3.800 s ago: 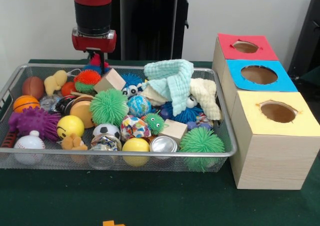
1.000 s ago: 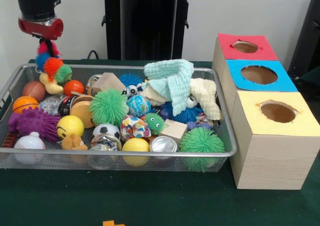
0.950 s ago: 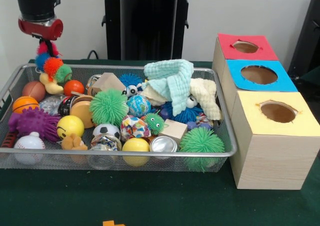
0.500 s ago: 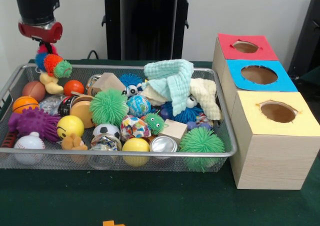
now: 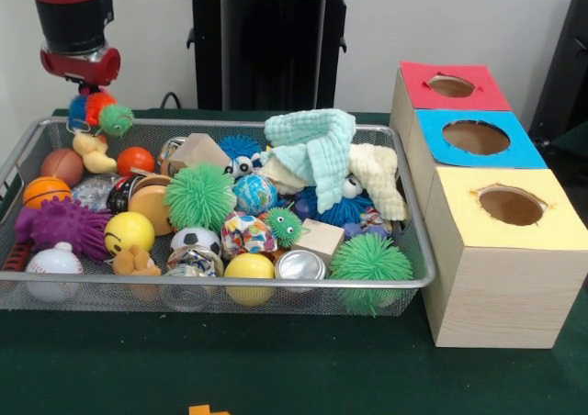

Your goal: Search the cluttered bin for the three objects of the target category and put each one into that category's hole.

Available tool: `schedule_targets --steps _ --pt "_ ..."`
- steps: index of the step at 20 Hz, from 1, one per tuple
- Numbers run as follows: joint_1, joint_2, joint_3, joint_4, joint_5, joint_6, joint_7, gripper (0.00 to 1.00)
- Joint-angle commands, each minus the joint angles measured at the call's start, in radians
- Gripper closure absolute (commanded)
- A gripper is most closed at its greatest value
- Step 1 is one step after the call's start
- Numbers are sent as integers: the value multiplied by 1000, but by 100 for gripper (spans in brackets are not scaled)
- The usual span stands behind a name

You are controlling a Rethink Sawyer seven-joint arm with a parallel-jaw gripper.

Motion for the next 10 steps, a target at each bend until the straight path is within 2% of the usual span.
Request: schedule_targets --steps 1,5,10 --pt "6 116 49 -116 -101 -20 -117 100" --pt "40 141 36 -127 -114 -28 -75 100" --pt "100 113 -7 -71 -120 -84 31 100"
